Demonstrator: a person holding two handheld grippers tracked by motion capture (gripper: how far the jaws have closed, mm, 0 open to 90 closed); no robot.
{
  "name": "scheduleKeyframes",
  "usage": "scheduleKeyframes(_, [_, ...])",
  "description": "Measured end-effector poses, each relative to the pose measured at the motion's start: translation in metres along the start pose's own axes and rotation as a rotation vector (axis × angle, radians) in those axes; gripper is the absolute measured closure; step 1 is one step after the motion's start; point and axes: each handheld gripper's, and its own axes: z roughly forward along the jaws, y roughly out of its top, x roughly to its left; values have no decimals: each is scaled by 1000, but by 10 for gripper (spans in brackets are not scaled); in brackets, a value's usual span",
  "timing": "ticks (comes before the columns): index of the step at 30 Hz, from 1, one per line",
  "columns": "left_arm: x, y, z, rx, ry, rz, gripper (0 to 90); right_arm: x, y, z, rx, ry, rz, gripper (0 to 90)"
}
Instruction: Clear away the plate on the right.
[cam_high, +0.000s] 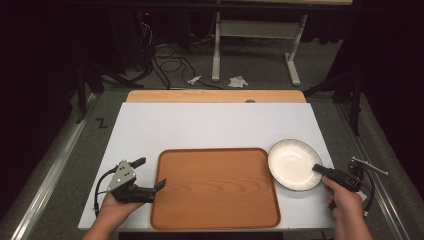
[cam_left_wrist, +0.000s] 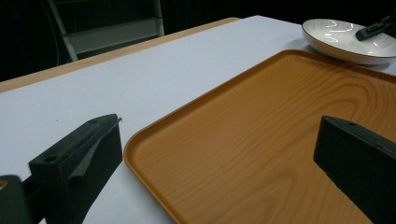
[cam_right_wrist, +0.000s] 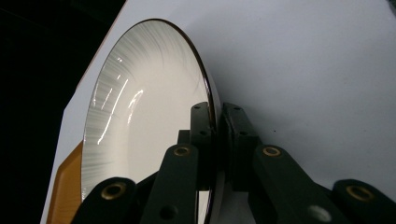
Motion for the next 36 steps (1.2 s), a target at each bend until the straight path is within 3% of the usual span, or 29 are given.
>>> scheduleKeyframes(11, [1,0,-2,-12,2,-9,19,0,2,-6,-29,15,-26,845])
scheduleKeyframes(21, [2,1,-4,-22,6,-8,20,12,2,-13,-65,69,-70,844])
scheduleKeyframes(30, [1,1,-6,-32,15,-12,19,40,-1,-9,-33,101,-137,844])
scheduleKeyframes(36, [3,1,-6,-34,17,-10,19,67,-3,5,15,138,-189,845])
